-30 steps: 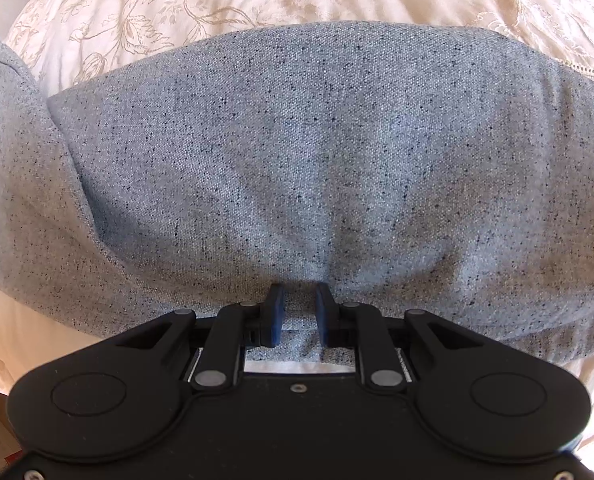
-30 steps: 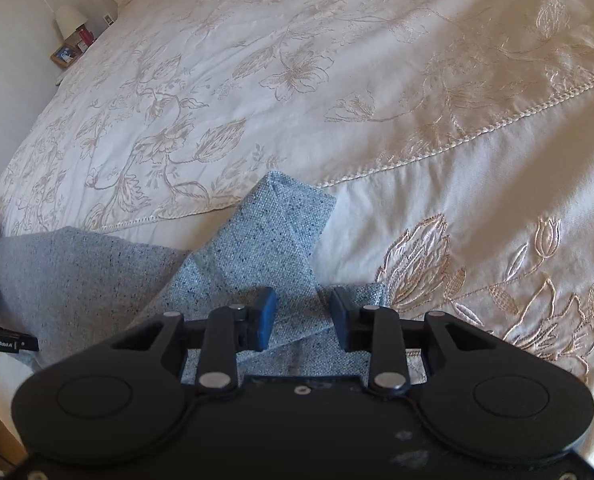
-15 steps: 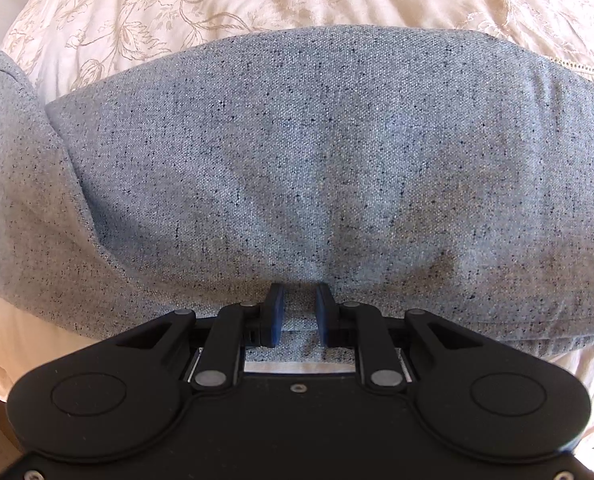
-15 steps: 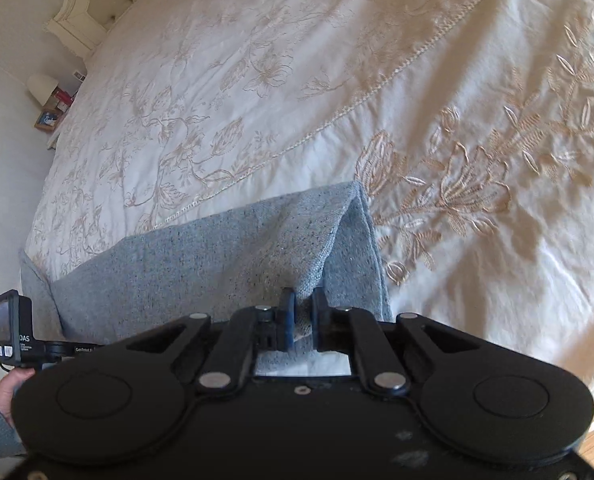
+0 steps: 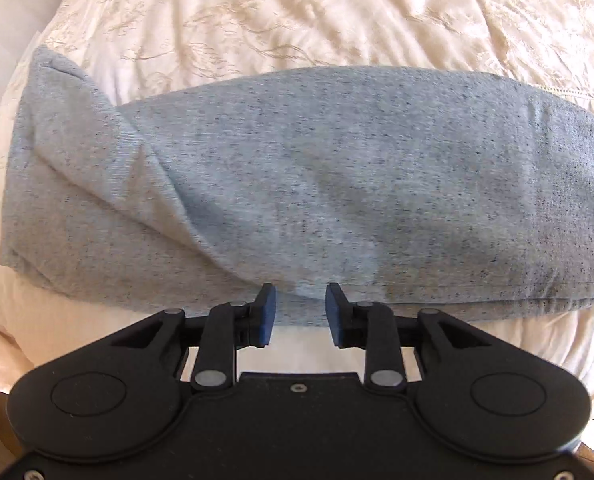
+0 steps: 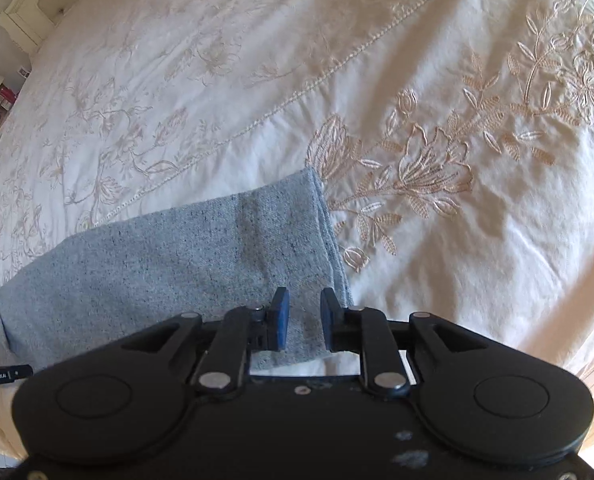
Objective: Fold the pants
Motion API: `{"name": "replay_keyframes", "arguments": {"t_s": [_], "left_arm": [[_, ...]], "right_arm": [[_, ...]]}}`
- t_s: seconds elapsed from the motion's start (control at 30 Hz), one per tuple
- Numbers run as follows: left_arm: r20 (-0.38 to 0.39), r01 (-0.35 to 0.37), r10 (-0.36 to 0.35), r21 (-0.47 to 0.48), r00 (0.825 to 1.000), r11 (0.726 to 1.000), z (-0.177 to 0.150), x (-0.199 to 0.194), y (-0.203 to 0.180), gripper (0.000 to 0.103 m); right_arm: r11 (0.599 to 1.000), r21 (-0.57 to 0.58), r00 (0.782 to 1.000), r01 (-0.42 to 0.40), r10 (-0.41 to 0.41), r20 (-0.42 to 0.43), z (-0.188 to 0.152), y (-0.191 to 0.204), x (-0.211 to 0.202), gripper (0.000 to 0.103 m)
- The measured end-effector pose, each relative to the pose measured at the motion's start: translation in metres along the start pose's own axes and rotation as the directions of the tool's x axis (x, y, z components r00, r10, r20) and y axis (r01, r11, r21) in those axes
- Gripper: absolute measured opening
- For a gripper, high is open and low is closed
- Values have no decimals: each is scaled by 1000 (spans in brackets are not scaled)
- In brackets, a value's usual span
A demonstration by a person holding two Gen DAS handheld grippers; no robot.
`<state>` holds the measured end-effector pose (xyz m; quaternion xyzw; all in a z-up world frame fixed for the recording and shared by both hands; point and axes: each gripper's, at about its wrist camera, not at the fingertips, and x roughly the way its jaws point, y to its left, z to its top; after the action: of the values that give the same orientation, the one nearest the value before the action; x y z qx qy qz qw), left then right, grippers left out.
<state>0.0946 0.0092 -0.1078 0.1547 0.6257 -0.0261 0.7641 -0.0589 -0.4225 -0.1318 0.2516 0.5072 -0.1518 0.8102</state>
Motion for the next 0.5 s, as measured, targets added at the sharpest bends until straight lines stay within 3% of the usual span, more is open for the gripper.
{"name": "replay_keyframes", "arguments": {"t_s": [0.13,0.23,0.5], "left_arm": [[16,-50,51,-38,999,998,-7,-5,52,45],[17,-85,87,-73,996,994,-8,4,99,45],[19,-153,156,-106,988,983,15,50,248,45]], "right_arm": [[995,-57,997,-80,81,20,3,52,-1,22],[980,-94,985,-175,174,-18,-3,111,14,23],[904,-253,938,-345,326,-116,-41,315,58,26]]}}
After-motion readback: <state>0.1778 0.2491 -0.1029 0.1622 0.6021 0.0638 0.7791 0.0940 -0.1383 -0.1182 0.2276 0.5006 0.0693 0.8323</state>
